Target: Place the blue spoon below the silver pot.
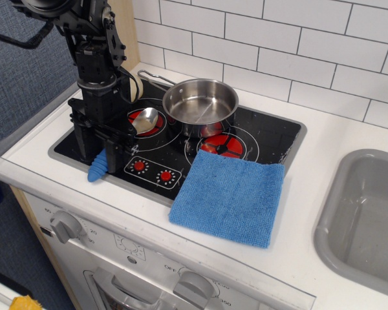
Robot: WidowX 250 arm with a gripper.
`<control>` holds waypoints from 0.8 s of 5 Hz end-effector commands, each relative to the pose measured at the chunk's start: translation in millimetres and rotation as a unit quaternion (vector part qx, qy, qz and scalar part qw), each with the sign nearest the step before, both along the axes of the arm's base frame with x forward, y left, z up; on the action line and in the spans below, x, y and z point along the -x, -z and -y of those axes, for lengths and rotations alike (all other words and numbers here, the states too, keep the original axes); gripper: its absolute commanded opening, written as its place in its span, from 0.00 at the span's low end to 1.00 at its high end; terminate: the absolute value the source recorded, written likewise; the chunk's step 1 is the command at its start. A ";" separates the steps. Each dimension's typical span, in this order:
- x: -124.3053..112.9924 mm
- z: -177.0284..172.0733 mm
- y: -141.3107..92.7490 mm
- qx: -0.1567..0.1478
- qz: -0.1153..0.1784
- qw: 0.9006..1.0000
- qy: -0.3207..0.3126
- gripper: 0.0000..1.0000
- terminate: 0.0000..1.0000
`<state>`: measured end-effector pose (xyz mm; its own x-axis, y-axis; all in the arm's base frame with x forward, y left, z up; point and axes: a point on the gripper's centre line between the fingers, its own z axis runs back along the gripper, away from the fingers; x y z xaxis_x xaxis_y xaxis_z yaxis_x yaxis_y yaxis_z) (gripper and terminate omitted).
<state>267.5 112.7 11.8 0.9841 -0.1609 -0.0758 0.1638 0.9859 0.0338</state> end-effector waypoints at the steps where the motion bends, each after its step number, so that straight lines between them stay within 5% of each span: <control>1: 2.1 7.6 -37.3 -0.001 0.058 0.998 0.012 1.00 0.00; 2: 4.2 10.6 -51.7 0.004 0.086 0.996 0.015 1.00 0.00; 4: 5.2 14.1 -59.3 0.003 0.093 0.995 0.017 1.00 0.00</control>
